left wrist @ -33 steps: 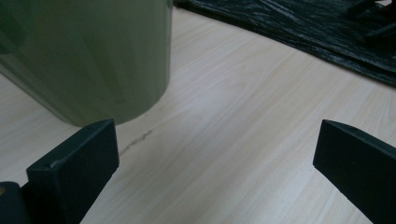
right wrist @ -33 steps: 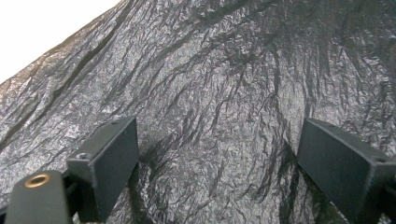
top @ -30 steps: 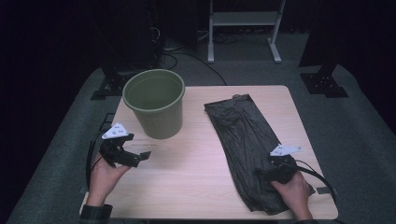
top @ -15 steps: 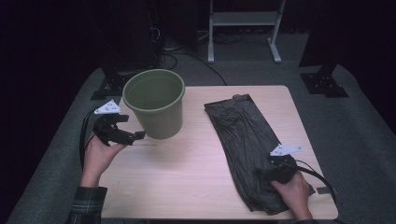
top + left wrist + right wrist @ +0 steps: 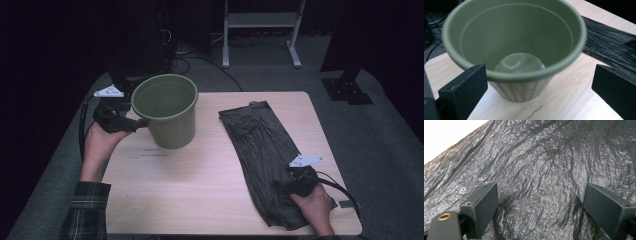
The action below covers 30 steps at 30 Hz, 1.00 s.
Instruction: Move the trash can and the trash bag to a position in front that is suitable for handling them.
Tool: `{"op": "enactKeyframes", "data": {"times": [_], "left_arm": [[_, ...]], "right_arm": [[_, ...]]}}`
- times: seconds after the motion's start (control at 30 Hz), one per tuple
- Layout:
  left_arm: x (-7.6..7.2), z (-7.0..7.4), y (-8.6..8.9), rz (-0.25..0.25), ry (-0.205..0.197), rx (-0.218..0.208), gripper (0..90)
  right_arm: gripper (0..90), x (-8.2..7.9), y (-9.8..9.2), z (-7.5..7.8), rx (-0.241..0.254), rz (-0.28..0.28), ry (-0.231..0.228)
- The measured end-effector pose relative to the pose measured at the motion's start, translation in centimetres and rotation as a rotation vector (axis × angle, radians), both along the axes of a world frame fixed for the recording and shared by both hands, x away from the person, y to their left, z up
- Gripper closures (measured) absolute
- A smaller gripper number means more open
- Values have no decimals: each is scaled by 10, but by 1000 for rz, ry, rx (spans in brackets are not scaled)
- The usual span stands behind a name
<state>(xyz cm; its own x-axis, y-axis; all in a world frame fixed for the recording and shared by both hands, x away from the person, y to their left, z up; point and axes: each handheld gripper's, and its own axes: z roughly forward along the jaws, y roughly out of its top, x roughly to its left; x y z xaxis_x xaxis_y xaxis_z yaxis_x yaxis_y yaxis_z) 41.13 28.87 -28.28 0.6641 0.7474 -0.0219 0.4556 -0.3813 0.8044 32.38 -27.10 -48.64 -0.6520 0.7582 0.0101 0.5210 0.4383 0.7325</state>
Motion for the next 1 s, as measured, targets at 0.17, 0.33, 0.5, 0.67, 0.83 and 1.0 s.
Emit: {"op": "enactKeyframes", "data": {"times": [0.17, 0.33, 0.5, 0.67, 0.83, 1.0], "left_arm": [[21, 2, 9, 20, 8, -5, 0], [41, -3, 12, 38, 28, 10, 0], [53, -11, 15, 56, 42, 20, 0], [62, -19, 20, 61, 66, 25, 0], [67, -23, 21, 59, 75, 7, 0], [71, -27, 17, 61, 80, 10, 0]], "right_arm": [[113, 0, 0, 0, 0, 0, -1], [113, 0, 0, 0, 0, 0, -1], [113, 0, 0, 0, -1, 0, 0], [113, 0, 0, 0, 0, 1, -1], [113, 0, 0, 0, 0, 1, -1], [113, 0, 0, 0, -1, 1, -1]]}}
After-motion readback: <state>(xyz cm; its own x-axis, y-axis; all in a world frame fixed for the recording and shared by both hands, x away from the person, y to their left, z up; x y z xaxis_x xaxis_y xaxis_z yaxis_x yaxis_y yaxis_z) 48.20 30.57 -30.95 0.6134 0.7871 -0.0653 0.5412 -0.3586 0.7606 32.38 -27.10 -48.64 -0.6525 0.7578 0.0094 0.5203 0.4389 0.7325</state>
